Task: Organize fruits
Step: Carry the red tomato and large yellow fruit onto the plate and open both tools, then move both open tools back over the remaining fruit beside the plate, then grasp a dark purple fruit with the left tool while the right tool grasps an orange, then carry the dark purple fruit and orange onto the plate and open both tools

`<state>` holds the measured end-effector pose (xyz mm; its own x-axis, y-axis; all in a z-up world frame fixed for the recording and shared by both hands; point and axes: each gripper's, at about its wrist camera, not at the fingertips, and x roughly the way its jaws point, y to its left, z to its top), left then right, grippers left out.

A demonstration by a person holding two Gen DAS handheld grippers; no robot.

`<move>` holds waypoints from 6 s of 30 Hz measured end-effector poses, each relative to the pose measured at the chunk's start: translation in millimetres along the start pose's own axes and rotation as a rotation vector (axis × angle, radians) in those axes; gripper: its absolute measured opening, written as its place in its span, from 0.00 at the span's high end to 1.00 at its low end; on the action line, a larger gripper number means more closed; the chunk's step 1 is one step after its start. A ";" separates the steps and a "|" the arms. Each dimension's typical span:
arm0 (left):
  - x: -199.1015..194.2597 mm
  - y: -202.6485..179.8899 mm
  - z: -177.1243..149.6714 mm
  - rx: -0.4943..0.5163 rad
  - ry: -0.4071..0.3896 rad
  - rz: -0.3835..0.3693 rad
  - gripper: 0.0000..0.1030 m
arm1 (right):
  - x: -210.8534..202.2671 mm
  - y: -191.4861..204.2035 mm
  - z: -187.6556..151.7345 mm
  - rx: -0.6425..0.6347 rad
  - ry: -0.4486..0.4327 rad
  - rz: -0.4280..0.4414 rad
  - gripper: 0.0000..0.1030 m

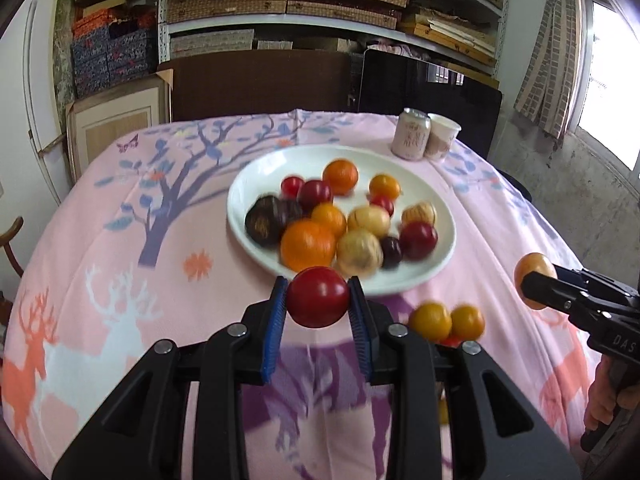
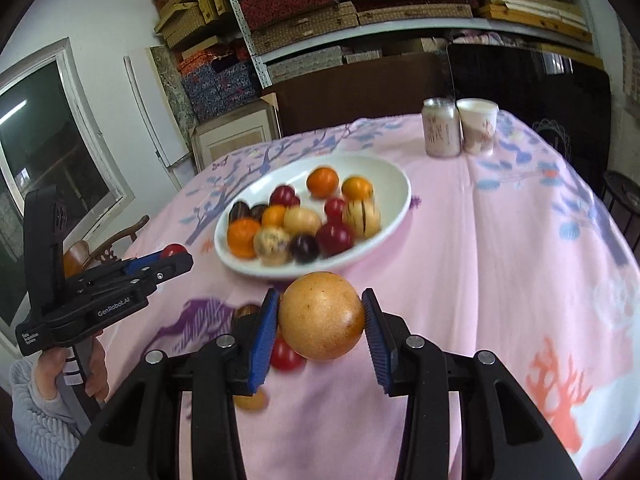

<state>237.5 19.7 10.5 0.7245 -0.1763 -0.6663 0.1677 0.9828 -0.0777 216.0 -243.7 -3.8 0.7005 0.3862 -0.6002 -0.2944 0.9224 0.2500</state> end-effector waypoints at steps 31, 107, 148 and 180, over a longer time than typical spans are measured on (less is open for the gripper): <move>24.8 -4.1 -16.8 0.026 -0.022 0.092 0.07 | 35.3 -45.8 11.3 0.222 -0.025 -0.013 0.22; 47.0 -2.8 -55.2 0.048 0.169 0.130 0.04 | 47.3 -14.4 -34.1 0.018 0.095 -0.145 0.28; 54.1 -30.1 -48.5 0.115 0.144 0.089 0.60 | 61.7 -17.3 -35.8 0.009 0.155 -0.155 0.64; 62.3 0.5 58.1 -0.013 -0.004 0.039 0.60 | 87.4 18.3 71.0 -0.039 -0.021 -0.066 0.64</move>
<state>321.6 5.9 12.0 0.7332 -0.1378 -0.6659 0.1306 0.9896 -0.0610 318.0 -192.9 2.2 0.7324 0.3248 -0.5984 -0.2717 0.9453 0.1804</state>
